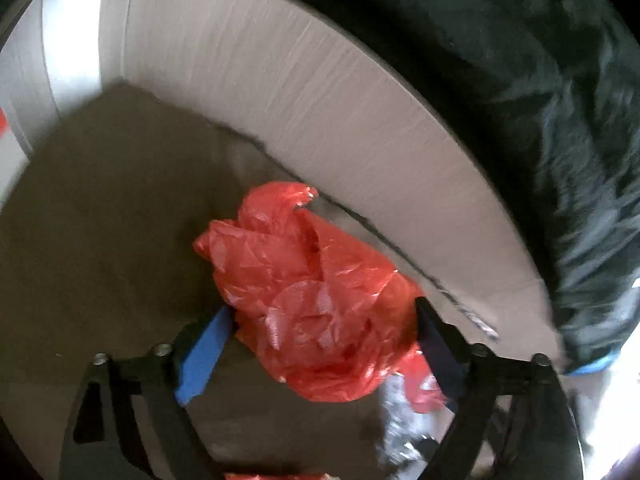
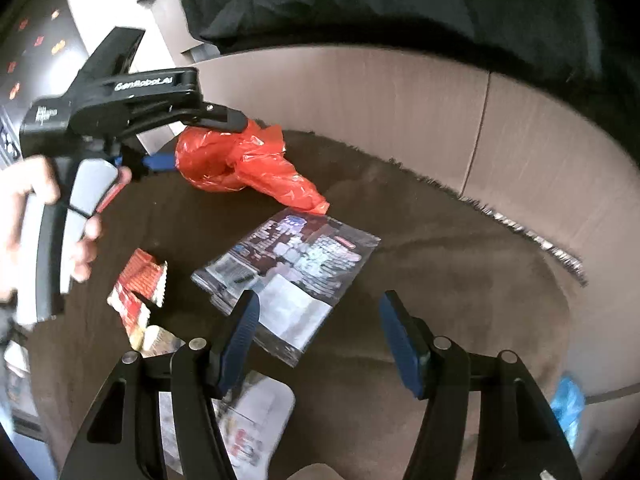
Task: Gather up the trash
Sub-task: 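Grasp the red plastic bag with the left tool while the right tool grasps a clear wrapper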
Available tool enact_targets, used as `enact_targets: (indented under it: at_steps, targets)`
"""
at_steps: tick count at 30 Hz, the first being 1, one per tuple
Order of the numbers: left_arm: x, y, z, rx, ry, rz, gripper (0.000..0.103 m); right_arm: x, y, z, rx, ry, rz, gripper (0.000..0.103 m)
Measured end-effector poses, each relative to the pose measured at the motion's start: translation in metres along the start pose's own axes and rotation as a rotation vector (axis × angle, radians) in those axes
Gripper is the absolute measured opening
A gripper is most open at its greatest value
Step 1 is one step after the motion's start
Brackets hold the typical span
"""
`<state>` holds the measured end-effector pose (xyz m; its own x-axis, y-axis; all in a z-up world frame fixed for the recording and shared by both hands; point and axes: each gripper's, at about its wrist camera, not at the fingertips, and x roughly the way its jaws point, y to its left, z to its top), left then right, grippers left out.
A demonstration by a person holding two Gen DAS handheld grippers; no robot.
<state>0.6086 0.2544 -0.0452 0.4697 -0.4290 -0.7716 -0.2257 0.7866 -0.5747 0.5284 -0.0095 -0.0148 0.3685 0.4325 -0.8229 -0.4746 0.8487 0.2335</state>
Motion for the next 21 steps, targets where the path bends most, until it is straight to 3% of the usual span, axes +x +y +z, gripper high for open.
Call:
enact_targets:
  at_steps: [1,5,7,8,10,12,13,14,15,16,19,21]
  targets:
    - [-0.005,0.003,0.0,0.011,-0.014,-0.006,0.078,0.002,-0.002,0.004,0.019,0.008,-0.002,0.06]
    - [-0.042,0.006,-0.011,0.125,-0.121,0.122,0.075,0.021,-0.006,0.021,0.099,0.006,-0.061,0.062]
    - [-0.062,0.009,-0.016,0.158,-0.149,0.136,0.073,0.028,0.001,0.026,0.122,-0.002,-0.069,0.07]
    - [-0.073,0.009,-0.019,0.179,-0.165,0.149,0.072,0.031,0.006,0.028,0.12,0.001,-0.069,0.081]
    - [-0.093,0.005,-0.03,0.236,-0.193,0.189,0.07,0.039,0.023,0.029,0.049,0.03,-0.082,0.091]
    - [-0.111,0.001,-0.044,0.295,-0.218,0.236,0.07,0.047,0.038,0.031,-0.02,0.075,-0.143,0.089]
    - [-0.12,-0.001,-0.052,0.316,-0.227,0.251,0.07,0.048,0.042,0.032,-0.042,0.088,-0.164,0.073]
    - [-0.125,-0.005,-0.059,0.327,-0.227,0.257,0.07,0.045,0.044,0.032,-0.036,0.08,-0.148,0.043]
    - [-0.132,-0.009,-0.068,0.34,-0.228,0.259,0.069,0.04,0.045,0.032,-0.026,0.073,-0.15,0.024]
    - [-0.138,-0.011,-0.074,0.348,-0.231,0.257,0.069,0.036,0.046,0.033,-0.02,0.078,-0.152,0.012]
    - [-0.157,-0.021,-0.089,0.386,-0.258,0.273,0.068,0.014,0.05,0.032,-0.002,0.067,-0.047,0.009]
    - [-0.169,-0.036,-0.105,0.42,-0.275,0.287,0.068,-0.008,0.056,0.028,-0.034,0.033,-0.075,0.008]
